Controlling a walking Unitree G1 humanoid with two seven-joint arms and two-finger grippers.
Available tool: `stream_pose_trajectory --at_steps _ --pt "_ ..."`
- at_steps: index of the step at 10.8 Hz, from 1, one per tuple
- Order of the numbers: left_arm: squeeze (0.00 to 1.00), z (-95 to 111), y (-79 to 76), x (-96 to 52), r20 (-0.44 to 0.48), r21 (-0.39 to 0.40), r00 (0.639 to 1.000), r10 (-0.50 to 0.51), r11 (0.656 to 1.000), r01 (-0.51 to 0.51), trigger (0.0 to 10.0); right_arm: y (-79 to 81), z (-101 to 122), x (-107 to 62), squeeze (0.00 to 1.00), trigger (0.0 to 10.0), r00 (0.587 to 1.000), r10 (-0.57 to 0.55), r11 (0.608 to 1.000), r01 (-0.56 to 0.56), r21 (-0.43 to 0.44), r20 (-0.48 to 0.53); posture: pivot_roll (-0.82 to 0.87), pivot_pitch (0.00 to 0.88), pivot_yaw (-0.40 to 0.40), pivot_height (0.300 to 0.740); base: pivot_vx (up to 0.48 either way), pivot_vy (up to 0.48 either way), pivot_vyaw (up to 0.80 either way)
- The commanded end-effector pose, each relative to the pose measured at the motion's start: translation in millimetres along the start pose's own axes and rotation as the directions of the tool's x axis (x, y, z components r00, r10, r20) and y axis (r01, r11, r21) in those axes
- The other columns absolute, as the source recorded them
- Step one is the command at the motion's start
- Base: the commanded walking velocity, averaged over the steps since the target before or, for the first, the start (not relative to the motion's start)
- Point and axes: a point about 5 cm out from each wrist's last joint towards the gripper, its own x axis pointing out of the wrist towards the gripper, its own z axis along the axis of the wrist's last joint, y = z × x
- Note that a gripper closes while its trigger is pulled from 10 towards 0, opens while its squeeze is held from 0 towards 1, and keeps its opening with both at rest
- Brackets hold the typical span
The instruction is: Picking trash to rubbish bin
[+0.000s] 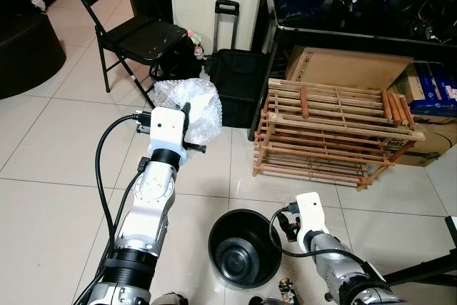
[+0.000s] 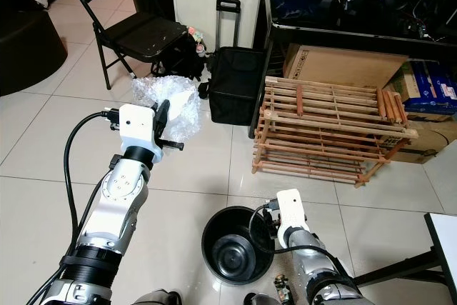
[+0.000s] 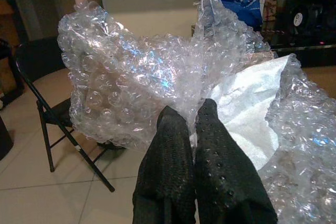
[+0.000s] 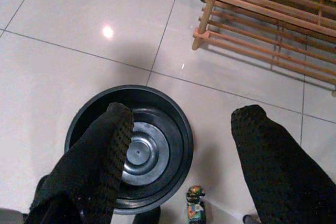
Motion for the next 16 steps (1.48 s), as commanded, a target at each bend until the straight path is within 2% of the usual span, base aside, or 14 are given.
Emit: stream_pose_trajectory --at_steps 1,3,6,8,9,10,12,16 --pt "0.0 -1 -3.6 -0.7 -0.009 -0.01 1.0 -0.017 1.0 0.016 10.0 -3.6 -2 -1.1 0.0 10.0 1.0 -0.011 1.0 0.011 0.0 -0.002 0.05 0.085 -0.071 0.74 0.0 0.0 0.0" --pt "0.0 -14 -2.1 -2.7 -0.058 0.002 0.998 -0.027 1.0 0.028 10.0 -5.6 -4 -2.0 0.0 10.0 1.0 -0.02 1.0 0.02 0.003 -0.007 0.05 0.081 -0.072 0.74 0.0 0.0 0.0" --pt "0.0 -54 6.0 -15.2 -0.217 0.01 0.976 -0.035 0.999 0.038 10.0 -19.7 4 -2.1 0.0 10.0 0.995 -0.094 0.996 0.093 0.015 0.016 0.05 0.074 -0.069 0.74 0.0 0.0 0.0" --pt "0.0 -91 13.8 -33.1 -0.366 0.018 0.93 -0.028 0.999 0.037 10.0 -29.5 33 1.9 0.0 10.0 0.983 -0.131 0.991 0.125 0.054 0.129 0.04 0.075 -0.065 0.74 0.0 0.0 0.0" --pt "0.0 -99 16.1 -37.2 -0.396 0.017 0.918 -0.017 1.0 0.026 10.0 -32.3 41 2.5 0.0 10.0 0.977 -0.14 0.989 0.131 0.064 0.163 0.04 0.075 -0.065 0.74 0.0 0.0 0.0" --pt "0.0 -111 18.8 -43.6 -0.456 0.02 0.89 -0.006 1.0 0.017 10.0 -34.9 51 3.4 0.0 10.0 0.969 -0.152 0.987 0.139 0.079 0.196 0.04 0.084 -0.065 0.74 0.0 0.0 0.0" --pt "0.0 -139 22.6 -66.5 -0.592 0.041 0.806 0.026 0.999 -0.001 10.0 -25.8 41 4.4 0.0 10.0 0.981 -0.12 0.991 0.11 0.074 0.156 0.04 0.087 -0.061 0.74 0.0 0.0 0.0" --pt "0.0 -158 27.0 -92.1 -0.676 0.063 0.734 0.067 0.997 -0.032 10.0 -18.7 13 -0.7 0.0 10.0 0.992 -0.101 0.991 0.093 0.101 0.079 0.04 0.081 -0.057 0.74 0.0 0.0 0.0"
